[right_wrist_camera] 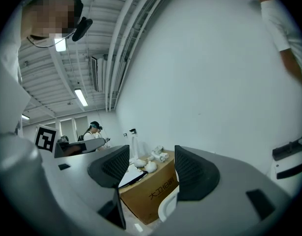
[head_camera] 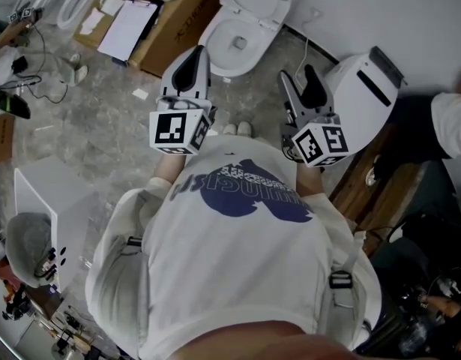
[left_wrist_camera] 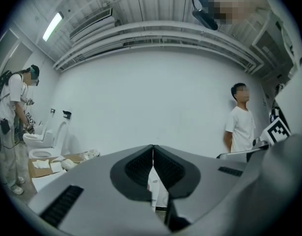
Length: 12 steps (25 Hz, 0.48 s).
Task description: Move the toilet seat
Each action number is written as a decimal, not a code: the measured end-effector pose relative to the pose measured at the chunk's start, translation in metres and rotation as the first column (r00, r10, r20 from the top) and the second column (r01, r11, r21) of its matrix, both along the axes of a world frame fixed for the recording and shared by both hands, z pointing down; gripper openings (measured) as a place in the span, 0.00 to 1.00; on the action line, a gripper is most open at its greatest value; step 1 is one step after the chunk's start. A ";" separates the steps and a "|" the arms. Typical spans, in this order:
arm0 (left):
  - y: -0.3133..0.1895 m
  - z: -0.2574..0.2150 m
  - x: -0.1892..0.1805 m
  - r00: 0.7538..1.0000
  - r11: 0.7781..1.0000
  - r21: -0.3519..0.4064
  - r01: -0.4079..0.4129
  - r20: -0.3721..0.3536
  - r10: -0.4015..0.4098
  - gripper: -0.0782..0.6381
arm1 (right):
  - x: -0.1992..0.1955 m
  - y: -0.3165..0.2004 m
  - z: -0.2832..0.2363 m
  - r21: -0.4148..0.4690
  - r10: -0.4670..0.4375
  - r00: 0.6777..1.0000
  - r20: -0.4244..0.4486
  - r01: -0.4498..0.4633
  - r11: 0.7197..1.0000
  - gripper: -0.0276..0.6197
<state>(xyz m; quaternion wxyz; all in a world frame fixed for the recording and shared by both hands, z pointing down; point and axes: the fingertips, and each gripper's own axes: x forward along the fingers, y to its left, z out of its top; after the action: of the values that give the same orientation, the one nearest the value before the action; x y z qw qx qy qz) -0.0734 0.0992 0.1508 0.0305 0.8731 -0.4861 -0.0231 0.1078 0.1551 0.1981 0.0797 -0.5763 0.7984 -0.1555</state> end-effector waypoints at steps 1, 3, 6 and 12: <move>0.000 0.000 0.001 1.000 1.000 0.001 0.000 0.001 0.000 0.11 | -0.001 0.000 0.001 -0.002 -0.002 1.000 -0.010 0.002 1.000 0.50; 0.001 0.001 0.002 1.000 1.000 -0.005 -0.003 0.003 0.003 0.11 | -0.001 0.000 0.001 -0.004 0.005 1.000 -0.016 -0.005 1.000 0.50; 0.003 0.002 0.002 1.000 1.000 -0.001 -0.008 0.010 0.008 0.11 | -0.001 0.000 0.002 -0.004 0.020 1.000 -0.021 -0.020 1.000 0.48; 0.004 0.004 -0.002 1.000 1.000 -0.018 -0.001 0.018 0.001 0.11 | -0.005 0.001 0.002 -0.004 0.016 0.999 -0.040 -0.017 1.000 0.47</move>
<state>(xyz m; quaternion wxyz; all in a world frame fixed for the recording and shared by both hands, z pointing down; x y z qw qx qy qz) -0.0759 0.1036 0.1549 0.0337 0.8731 -0.4862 -0.0109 0.1027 0.1558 0.1999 0.0636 -0.5860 0.7947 -0.1447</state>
